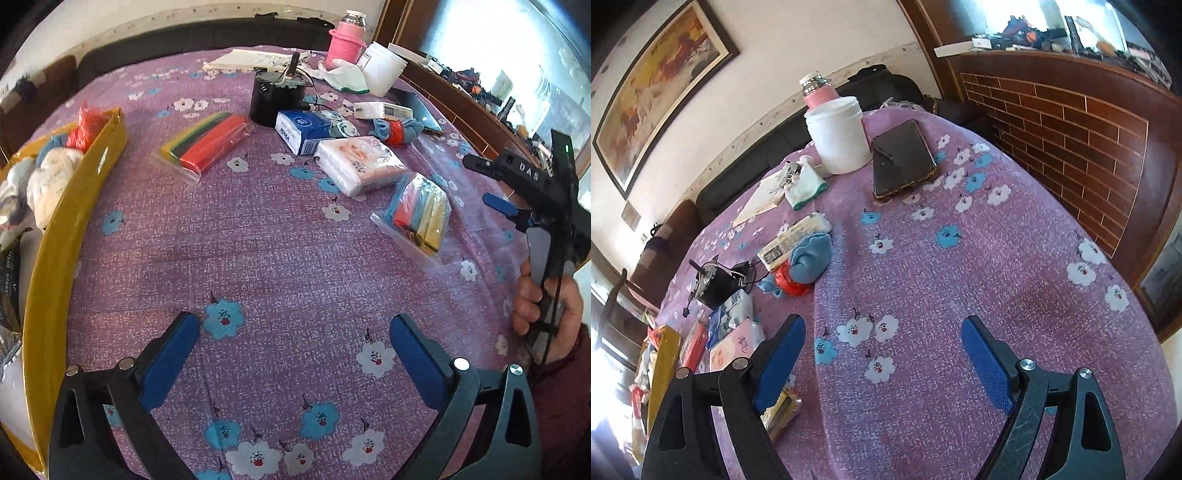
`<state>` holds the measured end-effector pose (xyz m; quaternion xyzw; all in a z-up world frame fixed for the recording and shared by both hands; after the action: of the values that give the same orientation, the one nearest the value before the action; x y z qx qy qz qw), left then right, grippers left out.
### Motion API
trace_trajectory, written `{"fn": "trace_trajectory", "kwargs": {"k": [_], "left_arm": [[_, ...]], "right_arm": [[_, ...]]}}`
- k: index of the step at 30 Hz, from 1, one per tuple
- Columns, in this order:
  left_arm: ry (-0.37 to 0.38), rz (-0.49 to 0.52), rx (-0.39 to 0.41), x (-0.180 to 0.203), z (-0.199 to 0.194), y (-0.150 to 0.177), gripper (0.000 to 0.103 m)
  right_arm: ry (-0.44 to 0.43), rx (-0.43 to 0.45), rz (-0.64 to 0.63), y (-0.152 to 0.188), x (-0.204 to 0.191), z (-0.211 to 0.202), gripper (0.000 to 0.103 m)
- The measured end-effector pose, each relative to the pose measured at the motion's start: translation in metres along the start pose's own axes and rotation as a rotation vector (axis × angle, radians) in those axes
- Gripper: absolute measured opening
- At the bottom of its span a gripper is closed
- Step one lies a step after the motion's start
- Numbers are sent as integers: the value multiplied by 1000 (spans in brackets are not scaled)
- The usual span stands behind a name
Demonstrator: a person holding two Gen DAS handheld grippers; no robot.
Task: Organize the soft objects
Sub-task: 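Move both grippers back over the remaining items on the table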
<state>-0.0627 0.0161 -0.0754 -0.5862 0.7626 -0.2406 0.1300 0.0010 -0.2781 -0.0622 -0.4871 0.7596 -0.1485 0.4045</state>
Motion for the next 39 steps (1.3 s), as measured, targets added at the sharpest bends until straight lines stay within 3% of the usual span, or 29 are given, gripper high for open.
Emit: {"fn": "trace_trajectory", "kwargs": {"k": [7, 14, 24, 28, 35, 39], "left_arm": [[-126, 87, 20, 6, 5, 6, 103], [-132, 89, 28, 6, 4, 7, 103], [-103, 88, 0, 7, 1, 11, 103], [-7, 3, -7, 4, -10, 6, 103], [-5, -79, 48, -15, -28, -25, 103], [-15, -117, 47, -27, -22, -41, 103]], "right_arm": [[-30, -22, 9, 3, -2, 6, 90], [-26, -22, 14, 5, 0, 6, 90], [10, -29, -35, 8, -5, 11, 97], [-29, -15, -8, 6, -5, 10, 101], [-120, 11, 80, 2, 0, 5, 102], [-86, 2, 46, 3, -4, 7, 102]]}}
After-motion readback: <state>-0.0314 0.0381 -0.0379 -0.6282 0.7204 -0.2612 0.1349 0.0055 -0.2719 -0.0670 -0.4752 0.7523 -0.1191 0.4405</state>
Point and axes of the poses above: each gripper's, at about its wrist camera, not at the fingertips, and z roughly the way its jaws point, x to its right, y to its underside, the point moved 10 cm from there along z, roughly the way its jaws point, and after that the axes turned 4 degrees about -y, right-handed, at the moved point
